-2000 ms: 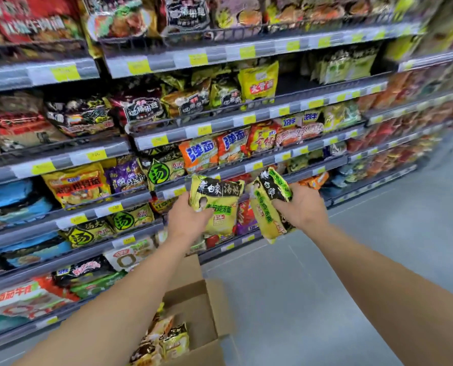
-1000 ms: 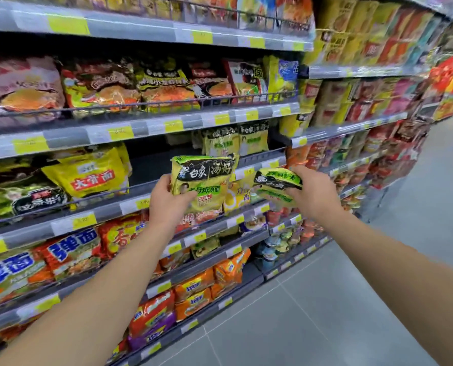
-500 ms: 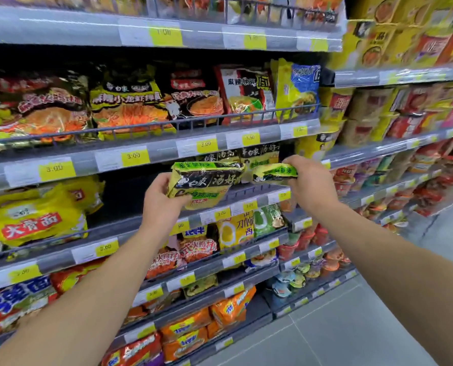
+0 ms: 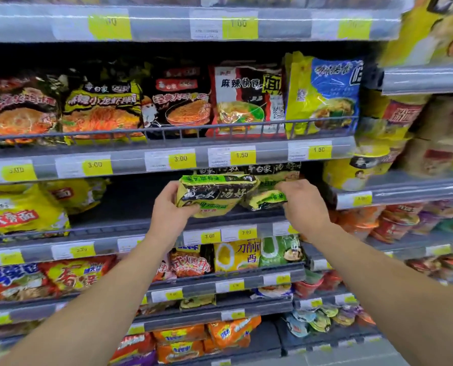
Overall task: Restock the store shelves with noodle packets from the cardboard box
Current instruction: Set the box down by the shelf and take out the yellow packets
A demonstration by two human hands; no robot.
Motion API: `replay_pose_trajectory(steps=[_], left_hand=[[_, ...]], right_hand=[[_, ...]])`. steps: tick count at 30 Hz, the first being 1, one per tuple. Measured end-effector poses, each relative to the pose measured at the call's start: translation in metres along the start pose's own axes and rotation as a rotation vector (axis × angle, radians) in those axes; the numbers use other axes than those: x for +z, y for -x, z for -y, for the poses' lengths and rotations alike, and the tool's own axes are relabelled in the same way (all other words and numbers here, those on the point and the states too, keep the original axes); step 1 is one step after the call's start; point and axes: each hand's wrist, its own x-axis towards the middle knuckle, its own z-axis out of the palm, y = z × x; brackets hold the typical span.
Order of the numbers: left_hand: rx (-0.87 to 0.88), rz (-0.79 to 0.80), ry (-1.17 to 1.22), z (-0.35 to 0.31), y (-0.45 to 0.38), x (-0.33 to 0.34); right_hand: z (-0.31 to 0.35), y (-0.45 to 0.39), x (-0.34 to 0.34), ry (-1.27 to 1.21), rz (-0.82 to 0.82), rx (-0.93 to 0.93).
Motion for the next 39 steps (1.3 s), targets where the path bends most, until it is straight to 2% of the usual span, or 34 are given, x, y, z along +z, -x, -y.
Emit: replay_pose_trajectory(steps=[3, 6, 9, 12, 14, 17, 20, 24, 28, 31, 35, 39], left_hand=[[-0.018, -0.040, -0.022, 0.003, -0.006, 0.014], [-0.102, 0.004, -0.081, 0.008, -0.015, 0.025], [-0.126, -0.002, -0.251, 0.018, -0.027, 0.028], [-0.116, -0.083, -0.513, 0.021, -0.042, 0.028], [-0.115, -0.110, -0.662, 0.022, -0.051, 0.026], [-0.101, -0.091, -0.742, 0.023, -0.058, 0.026], [-0.070, -0.089, -0.611, 0.022, -0.062, 0.031], [-0.137, -0.009, -0.718, 0.027, -0.064, 0.037], [-0.174, -0.058, -0.703, 0.035, -0.060, 0.035], [-0.171, -0.035, -0.691, 0.033, -0.059, 0.042], [-0.148, 0.033, -0.857, 0.030, -0.064, 0.041], [-0.157, 0.010, -0.801, 0.034, -0.064, 0.035]], right_hand=[[-0.014, -0.007, 0.008, -0.026, 0.034, -0.055], [-0.023, -0.014, 0.005, -0.013, -0.001, -0.024], [-0.029, -0.017, 0.003, 0.086, -0.132, 0.097], [-0.027, -0.020, 0.010, 0.129, -0.298, 0.113], [-0.021, -0.023, 0.014, 0.130, -0.326, 0.133], [-0.015, -0.029, 0.019, 0.052, -0.272, 0.105], [-0.012, -0.032, 0.023, -0.090, -0.212, 0.042], [-0.012, -0.035, 0.028, -0.059, 0.000, -0.035], [-0.019, -0.036, 0.038, -0.011, 0.087, -0.074], [-0.022, -0.035, 0.043, -0.028, 0.089, -0.127], [-0.027, -0.032, 0.043, -0.071, 0.103, -0.144], [-0.028, -0.031, 0.041, -0.088, -0.055, -0.135]])
